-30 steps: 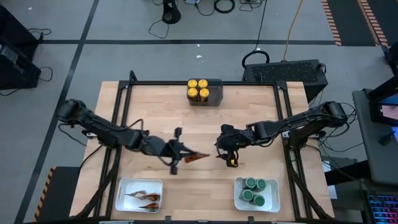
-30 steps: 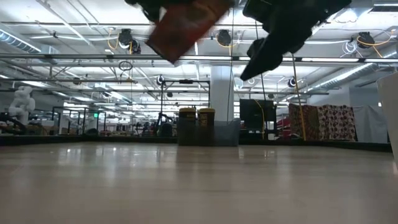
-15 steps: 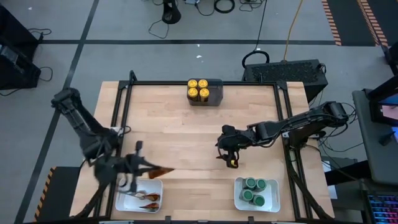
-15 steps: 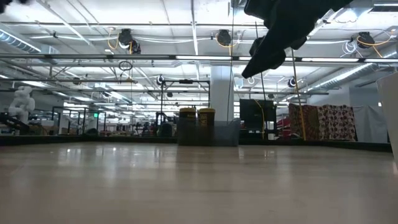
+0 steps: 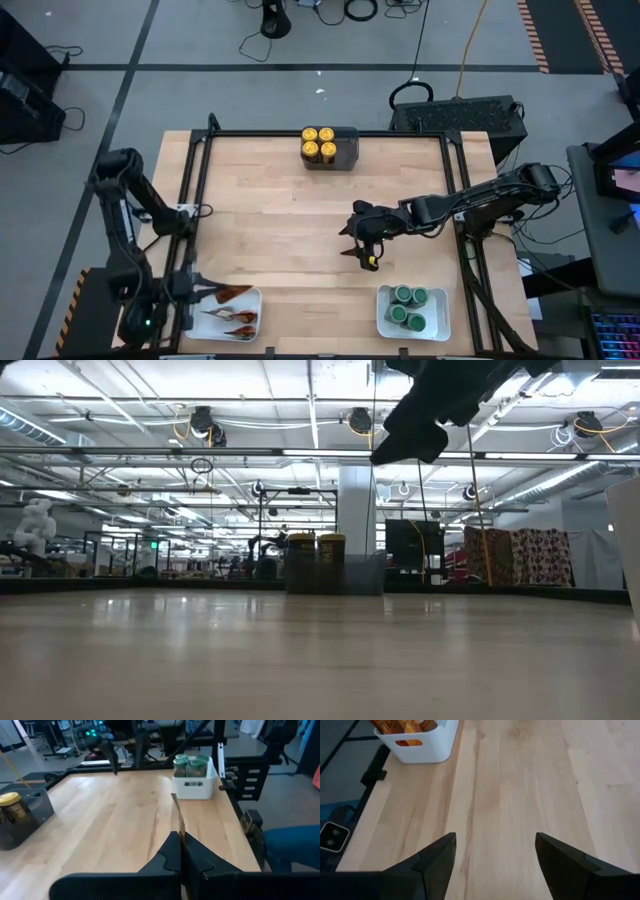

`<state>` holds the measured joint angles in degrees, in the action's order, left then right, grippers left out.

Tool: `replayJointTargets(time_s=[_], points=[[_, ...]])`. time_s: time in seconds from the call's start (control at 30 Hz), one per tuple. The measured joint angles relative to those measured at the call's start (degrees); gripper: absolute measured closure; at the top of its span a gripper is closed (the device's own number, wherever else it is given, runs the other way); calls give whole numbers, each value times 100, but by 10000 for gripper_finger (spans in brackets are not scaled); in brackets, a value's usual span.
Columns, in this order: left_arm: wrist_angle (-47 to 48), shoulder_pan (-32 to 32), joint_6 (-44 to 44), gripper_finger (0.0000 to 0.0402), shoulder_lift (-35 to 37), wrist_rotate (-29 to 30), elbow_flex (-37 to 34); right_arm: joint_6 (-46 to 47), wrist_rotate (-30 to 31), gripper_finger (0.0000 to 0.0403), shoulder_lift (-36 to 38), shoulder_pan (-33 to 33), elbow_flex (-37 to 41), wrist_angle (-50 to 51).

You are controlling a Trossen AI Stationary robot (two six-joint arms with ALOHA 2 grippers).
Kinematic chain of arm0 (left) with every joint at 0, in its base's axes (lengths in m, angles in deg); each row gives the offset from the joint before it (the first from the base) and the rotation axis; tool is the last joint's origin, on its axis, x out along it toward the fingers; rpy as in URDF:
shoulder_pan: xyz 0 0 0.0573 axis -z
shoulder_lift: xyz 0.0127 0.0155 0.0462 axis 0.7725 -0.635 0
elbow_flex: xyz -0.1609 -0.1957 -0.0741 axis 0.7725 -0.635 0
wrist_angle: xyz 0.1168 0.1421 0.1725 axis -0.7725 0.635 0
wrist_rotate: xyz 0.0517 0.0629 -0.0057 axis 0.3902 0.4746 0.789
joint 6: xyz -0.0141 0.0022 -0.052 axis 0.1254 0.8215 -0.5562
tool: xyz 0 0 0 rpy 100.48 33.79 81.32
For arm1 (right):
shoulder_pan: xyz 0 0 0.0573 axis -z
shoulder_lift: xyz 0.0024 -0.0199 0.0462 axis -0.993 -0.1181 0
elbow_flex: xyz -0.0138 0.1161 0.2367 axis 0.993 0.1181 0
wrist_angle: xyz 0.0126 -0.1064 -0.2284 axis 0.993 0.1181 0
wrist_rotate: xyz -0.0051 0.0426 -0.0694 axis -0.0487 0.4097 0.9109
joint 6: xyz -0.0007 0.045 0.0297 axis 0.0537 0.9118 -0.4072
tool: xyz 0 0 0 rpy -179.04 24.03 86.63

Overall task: Sort spices by type
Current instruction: Put the orange seasoning pack into the left white bin

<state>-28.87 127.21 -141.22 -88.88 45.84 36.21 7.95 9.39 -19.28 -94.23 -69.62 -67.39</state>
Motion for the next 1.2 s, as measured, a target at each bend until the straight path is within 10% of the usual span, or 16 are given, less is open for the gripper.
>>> replayJointTargets(time_s=[0.57,1.2], points=[[433,404,-1116,402,-486,-208,-407,604,13,149,-2,7,0,-647],[926,196,1490,402,2094,-1864,-374,730,-9,149,-4,103,0,-749]])
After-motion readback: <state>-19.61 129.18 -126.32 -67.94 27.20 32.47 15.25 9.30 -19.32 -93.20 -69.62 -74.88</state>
